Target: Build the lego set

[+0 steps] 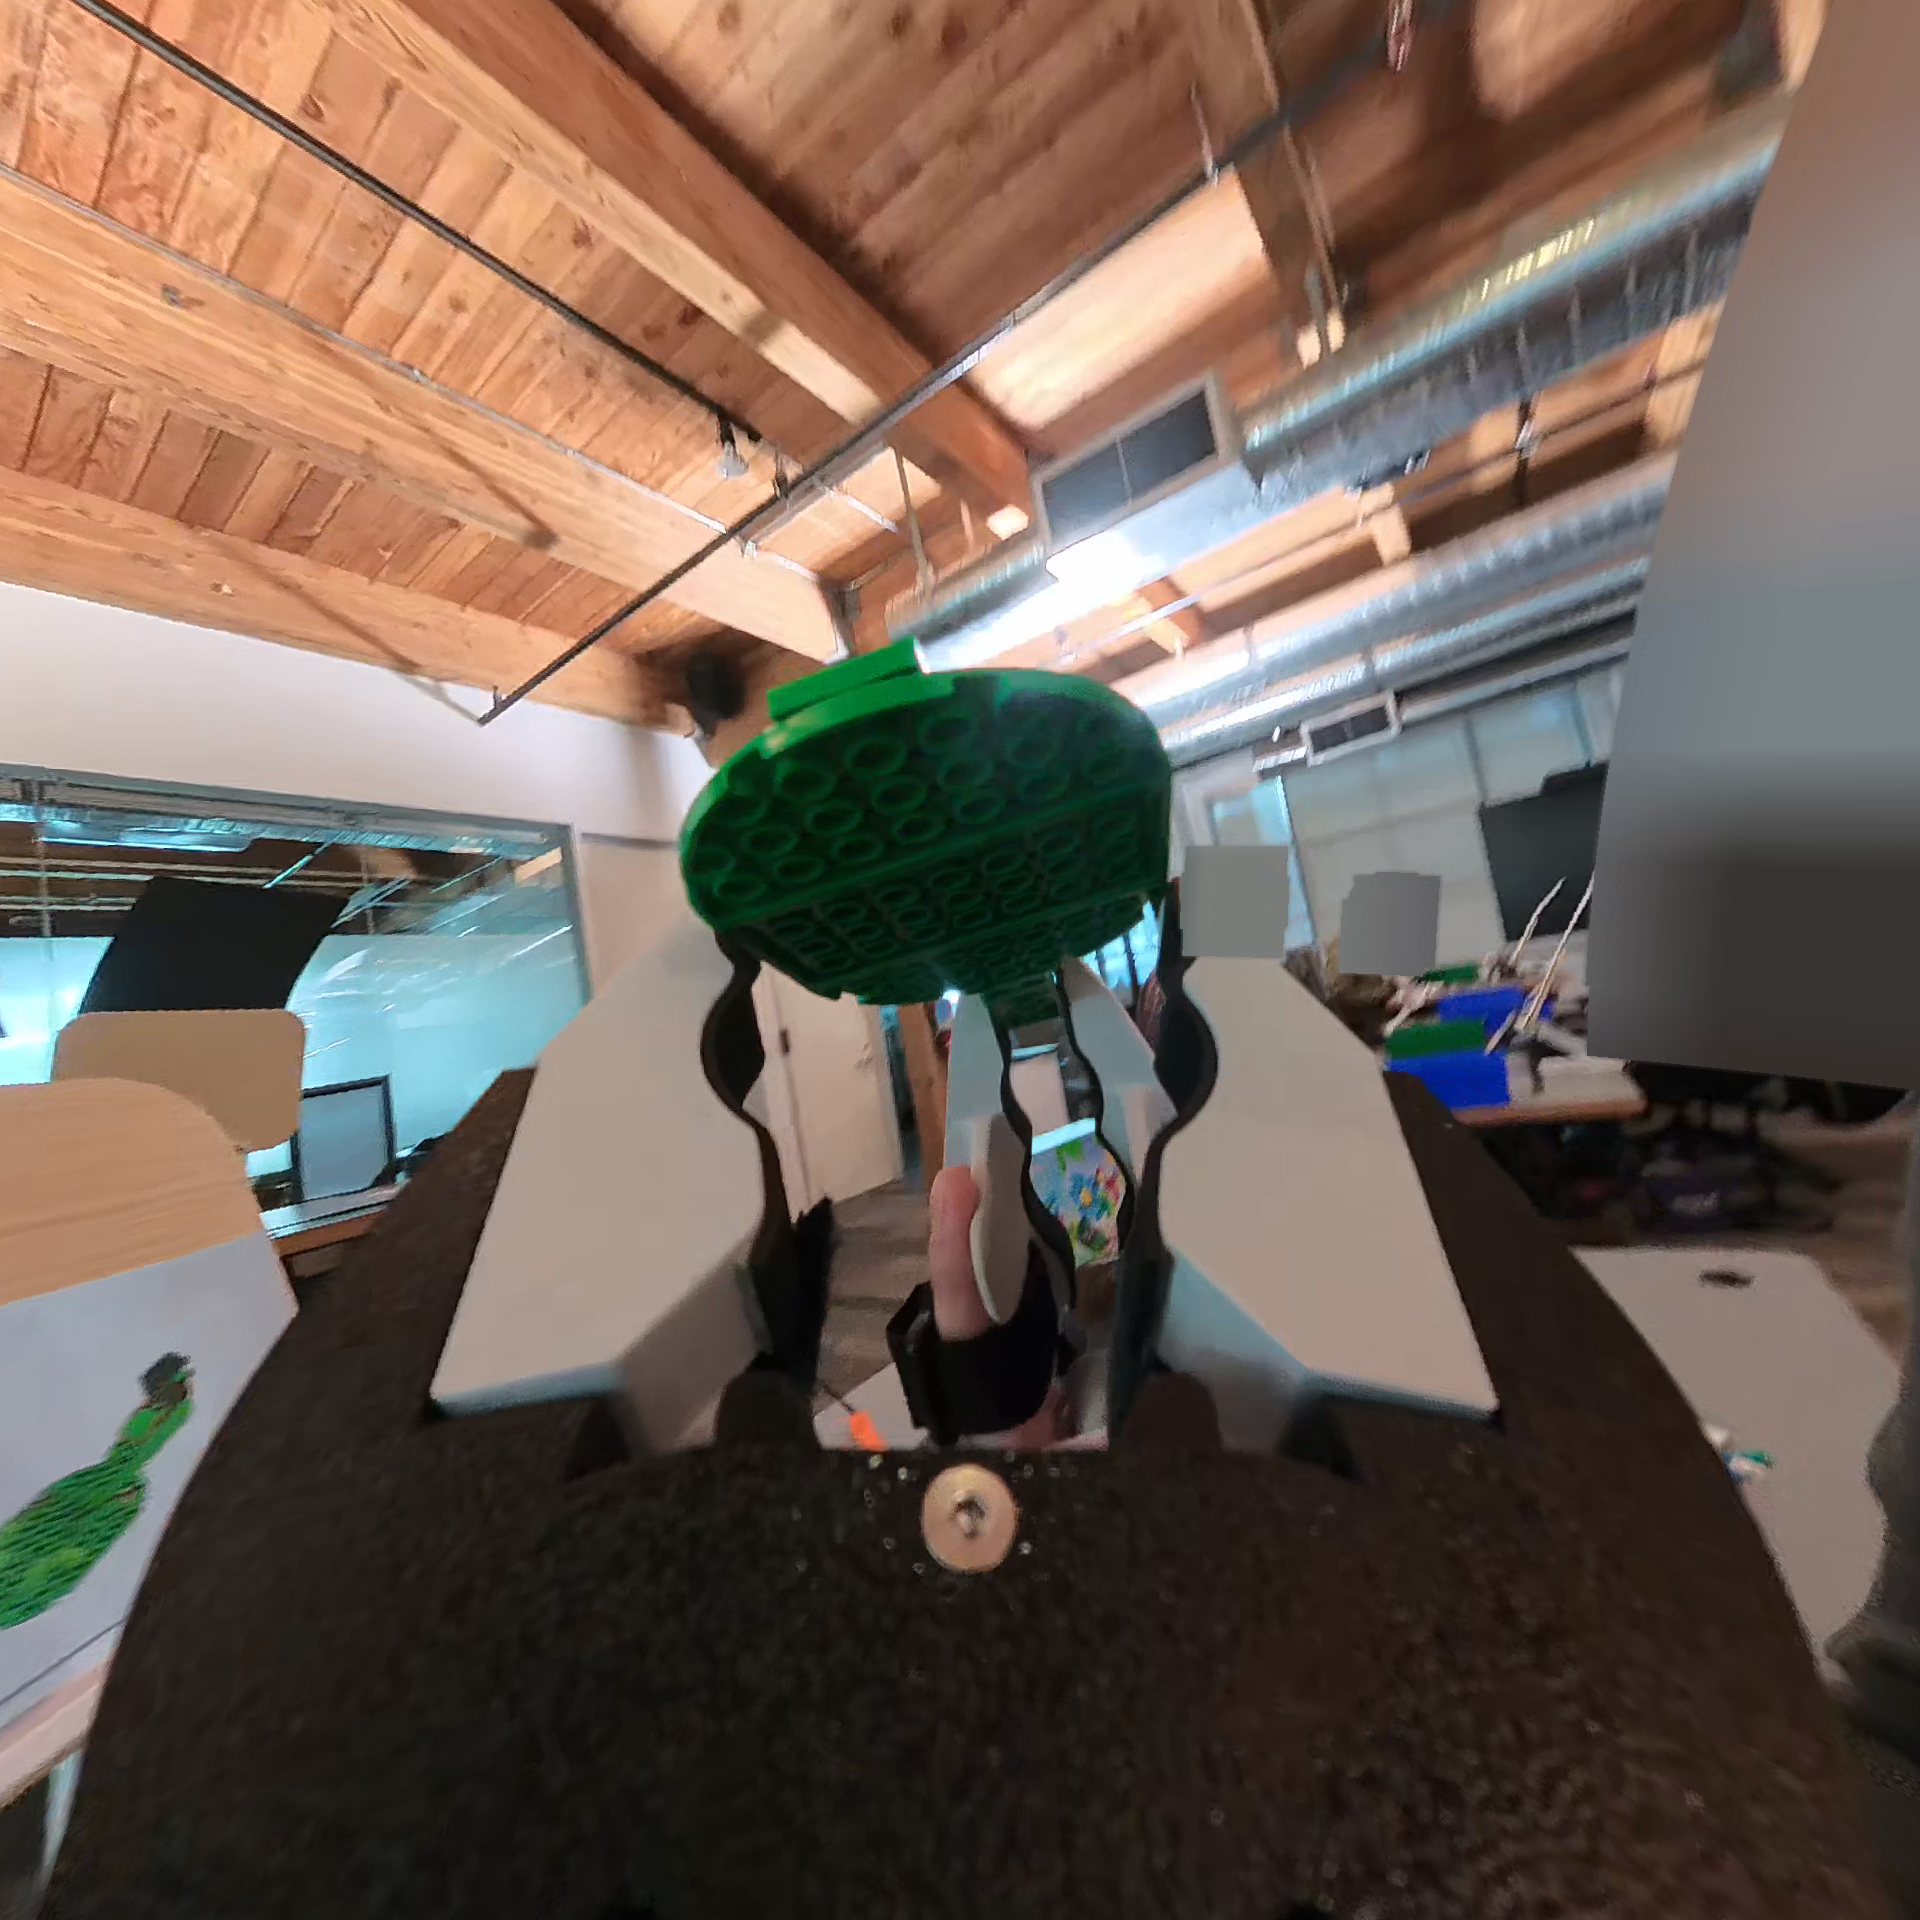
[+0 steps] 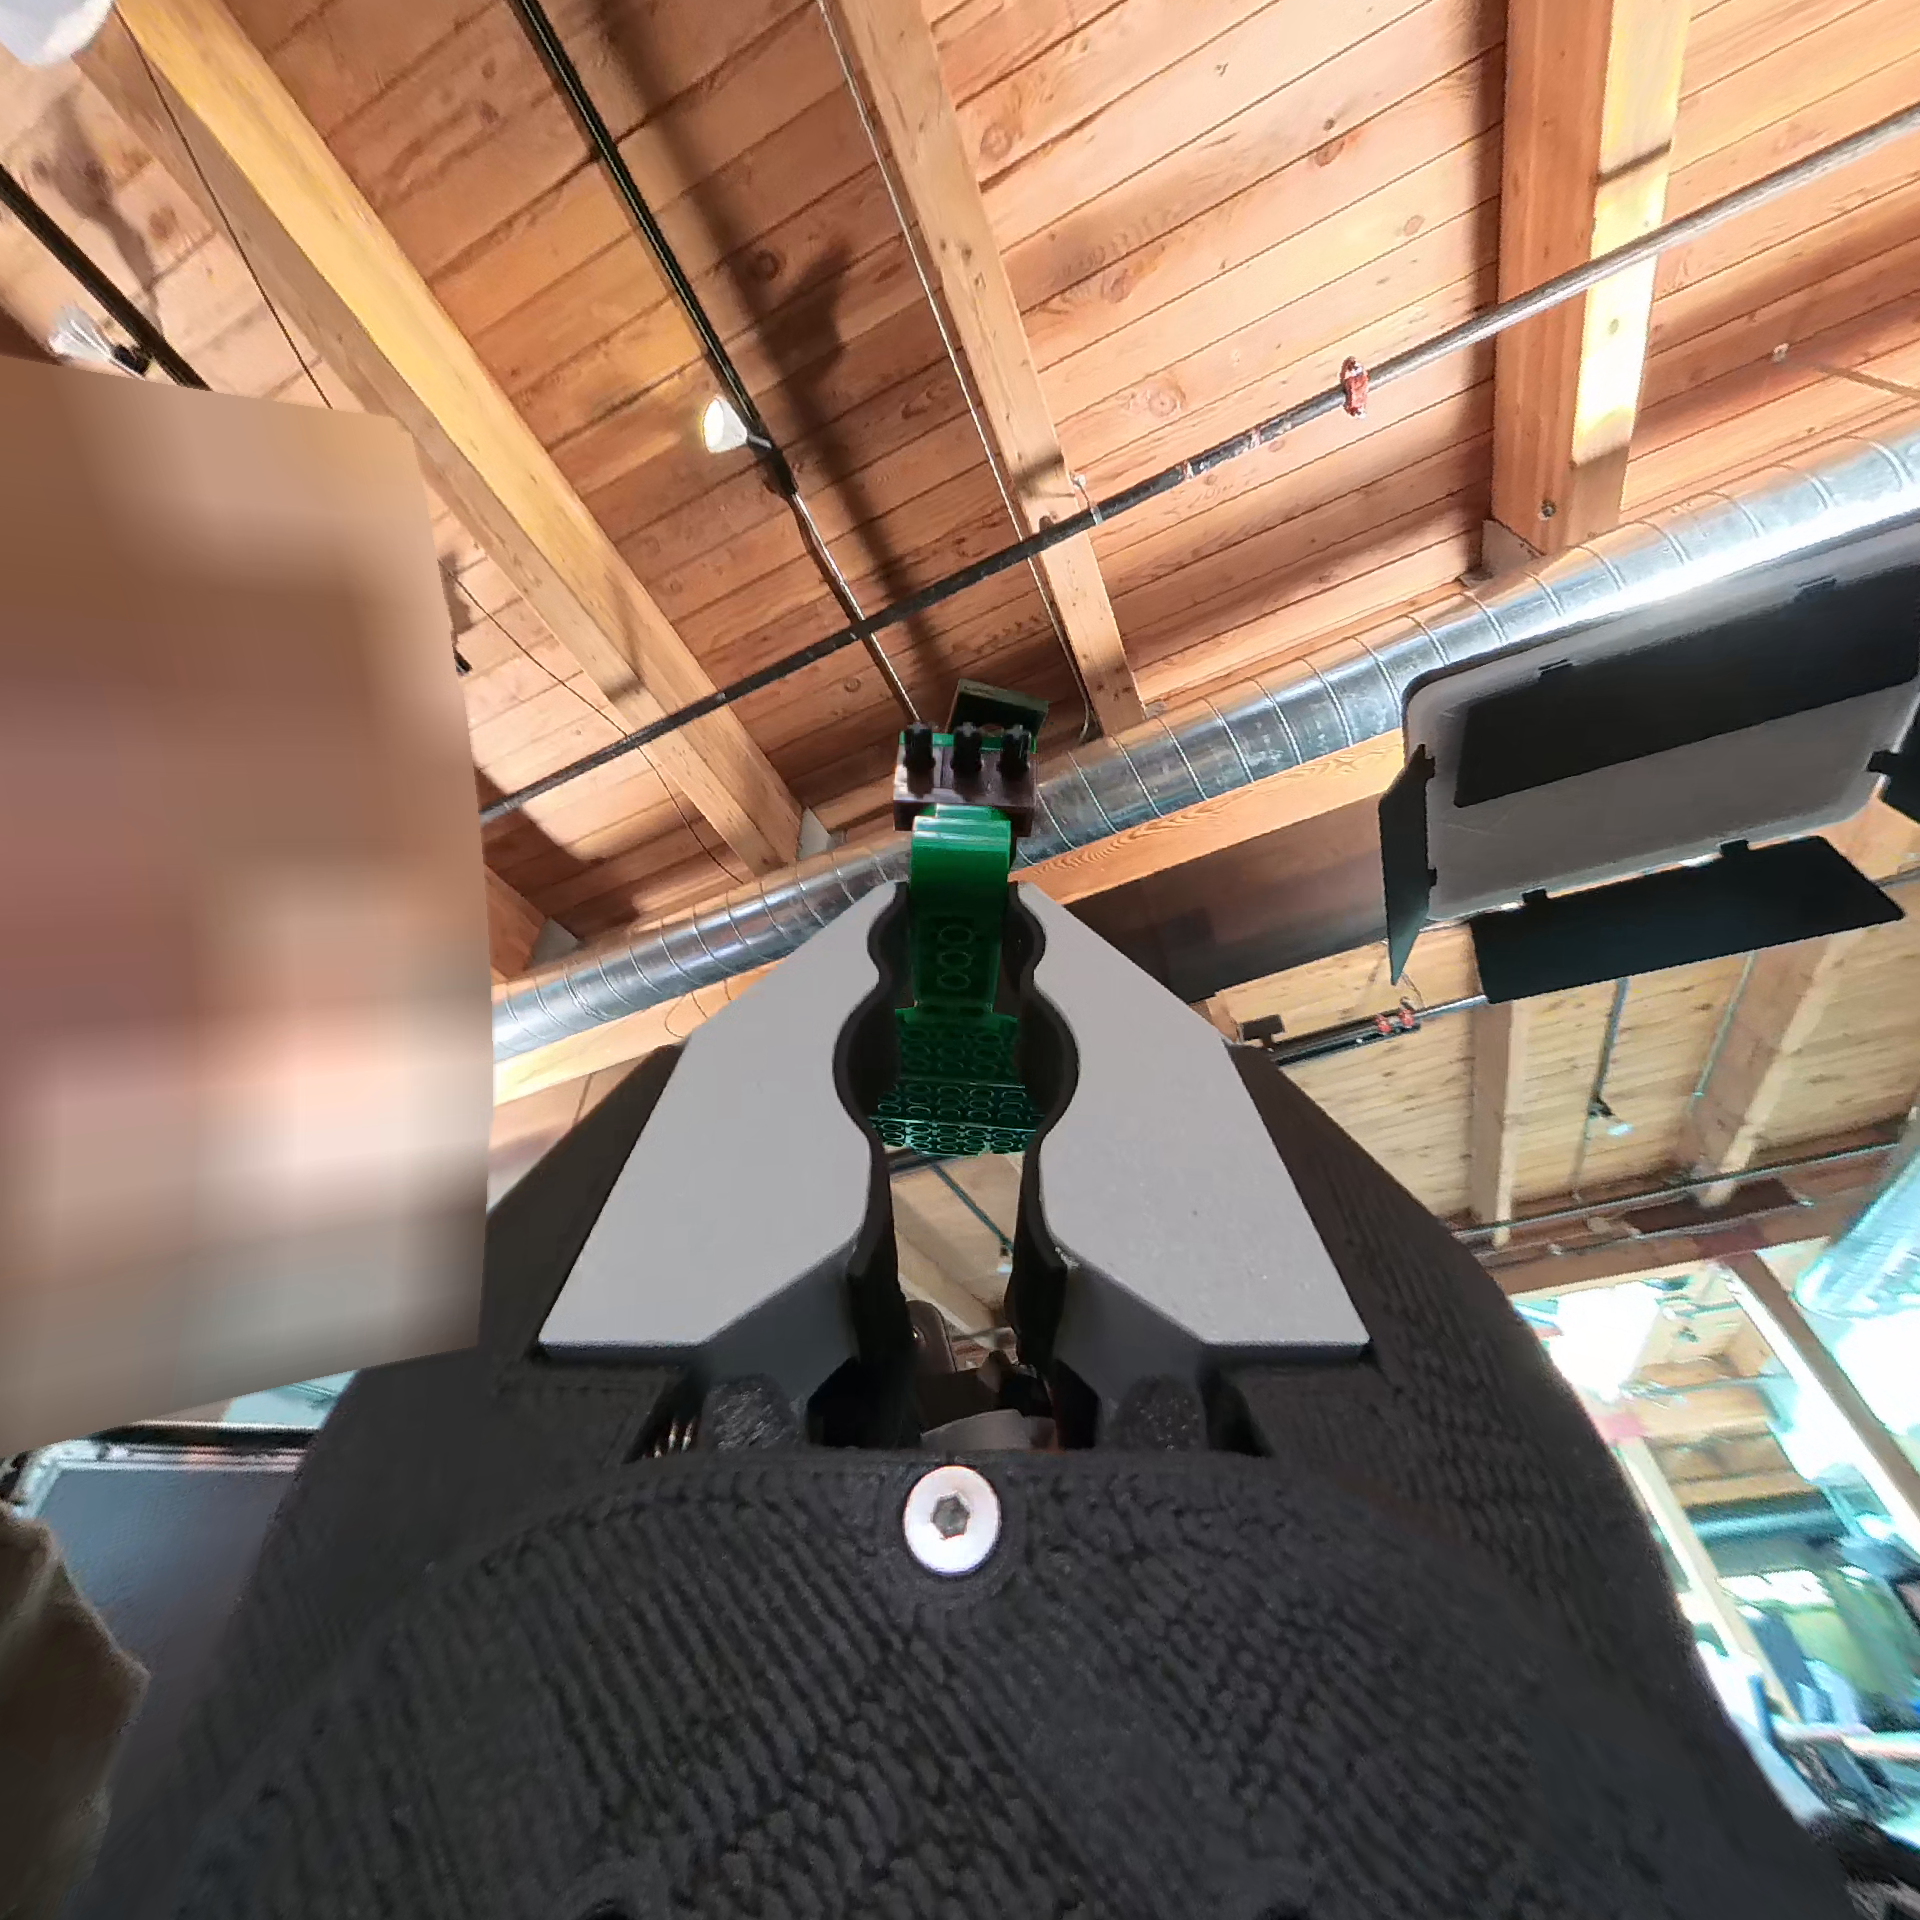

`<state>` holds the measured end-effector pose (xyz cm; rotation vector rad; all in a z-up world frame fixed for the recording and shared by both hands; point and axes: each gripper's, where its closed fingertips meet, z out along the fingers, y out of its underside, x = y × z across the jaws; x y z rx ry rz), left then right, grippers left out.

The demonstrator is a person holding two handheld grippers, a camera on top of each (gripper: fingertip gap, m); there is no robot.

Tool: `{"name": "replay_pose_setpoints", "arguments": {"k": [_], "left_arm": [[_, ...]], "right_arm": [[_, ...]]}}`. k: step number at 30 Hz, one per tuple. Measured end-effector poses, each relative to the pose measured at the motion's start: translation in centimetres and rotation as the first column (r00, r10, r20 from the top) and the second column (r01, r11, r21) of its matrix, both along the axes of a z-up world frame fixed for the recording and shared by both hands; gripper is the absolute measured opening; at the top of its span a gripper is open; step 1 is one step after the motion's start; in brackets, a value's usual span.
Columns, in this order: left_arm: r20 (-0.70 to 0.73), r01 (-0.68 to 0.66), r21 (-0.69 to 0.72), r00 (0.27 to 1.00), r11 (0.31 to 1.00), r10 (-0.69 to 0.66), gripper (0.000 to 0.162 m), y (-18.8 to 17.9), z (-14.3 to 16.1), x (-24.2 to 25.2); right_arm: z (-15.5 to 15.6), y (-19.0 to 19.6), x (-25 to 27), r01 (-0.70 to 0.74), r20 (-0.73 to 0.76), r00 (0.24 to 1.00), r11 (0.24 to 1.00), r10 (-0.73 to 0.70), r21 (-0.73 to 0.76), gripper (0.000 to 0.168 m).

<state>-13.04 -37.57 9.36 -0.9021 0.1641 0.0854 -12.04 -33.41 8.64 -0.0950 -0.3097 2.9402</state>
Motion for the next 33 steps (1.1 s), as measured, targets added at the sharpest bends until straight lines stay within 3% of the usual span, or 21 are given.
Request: {"name": "replay_pose_setpoints", "arguments": {"k": [18, 33], "left_arm": [[-0.007, -0.019, -0.108, 1.000, 0.994, 0.019, 0.063, 1.8, -0.9, 0.5], [0.033, 0.023, -0.071, 0.999, 0.997, -0.021, 0.057, 1.9, -0.7, 0.3]], "right_arm": [[0.0, -0.4, 0.4, -0.049, -0.019, 0.999, 0.998, 0.048, -0.036, 0.015], [0.0, -0.8, 0.3, -0.016, -0.012, 1.000, 0.999, 0.016, -0.031, 0.015]]}}
